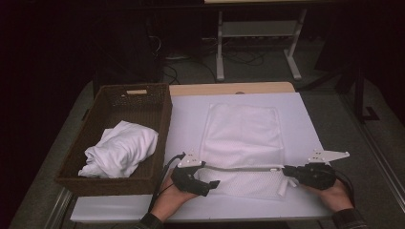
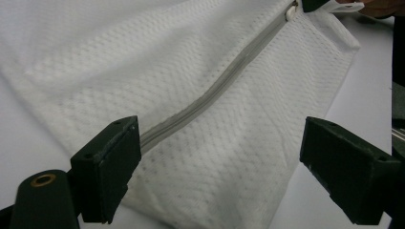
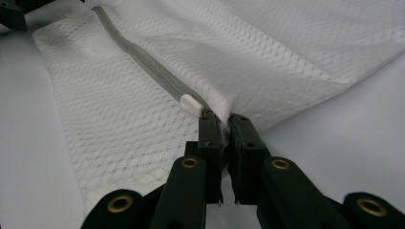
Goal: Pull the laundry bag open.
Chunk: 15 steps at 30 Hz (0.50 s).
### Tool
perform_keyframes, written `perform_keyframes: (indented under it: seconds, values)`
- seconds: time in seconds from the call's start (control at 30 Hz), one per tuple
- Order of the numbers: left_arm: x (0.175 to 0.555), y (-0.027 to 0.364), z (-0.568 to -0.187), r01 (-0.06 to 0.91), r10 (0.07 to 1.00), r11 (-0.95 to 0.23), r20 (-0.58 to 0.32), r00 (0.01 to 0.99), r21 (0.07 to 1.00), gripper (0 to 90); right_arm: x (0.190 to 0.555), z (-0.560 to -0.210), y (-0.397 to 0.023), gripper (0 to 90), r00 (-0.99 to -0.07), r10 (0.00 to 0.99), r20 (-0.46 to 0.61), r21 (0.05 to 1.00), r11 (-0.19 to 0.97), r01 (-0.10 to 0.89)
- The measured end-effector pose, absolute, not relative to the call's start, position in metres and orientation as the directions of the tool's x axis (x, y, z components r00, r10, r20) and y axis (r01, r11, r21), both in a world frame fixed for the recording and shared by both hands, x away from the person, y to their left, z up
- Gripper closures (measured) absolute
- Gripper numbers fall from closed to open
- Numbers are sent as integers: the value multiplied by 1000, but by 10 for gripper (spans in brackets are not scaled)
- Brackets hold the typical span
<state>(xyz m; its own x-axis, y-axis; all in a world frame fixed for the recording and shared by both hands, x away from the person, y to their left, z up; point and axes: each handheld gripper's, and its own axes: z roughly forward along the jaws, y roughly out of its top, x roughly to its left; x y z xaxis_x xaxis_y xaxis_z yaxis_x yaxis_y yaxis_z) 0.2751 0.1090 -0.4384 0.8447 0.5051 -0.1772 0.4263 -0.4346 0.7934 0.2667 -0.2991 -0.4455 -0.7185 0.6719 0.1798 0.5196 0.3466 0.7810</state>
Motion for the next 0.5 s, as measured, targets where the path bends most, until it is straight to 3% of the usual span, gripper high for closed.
perform_keyframes:
  seconds: [0.5]
  values:
    - [280,84,-437,400,422,-423,-214,881,813,152,265,-442,-292,837,-735,657,170,788,357,502]
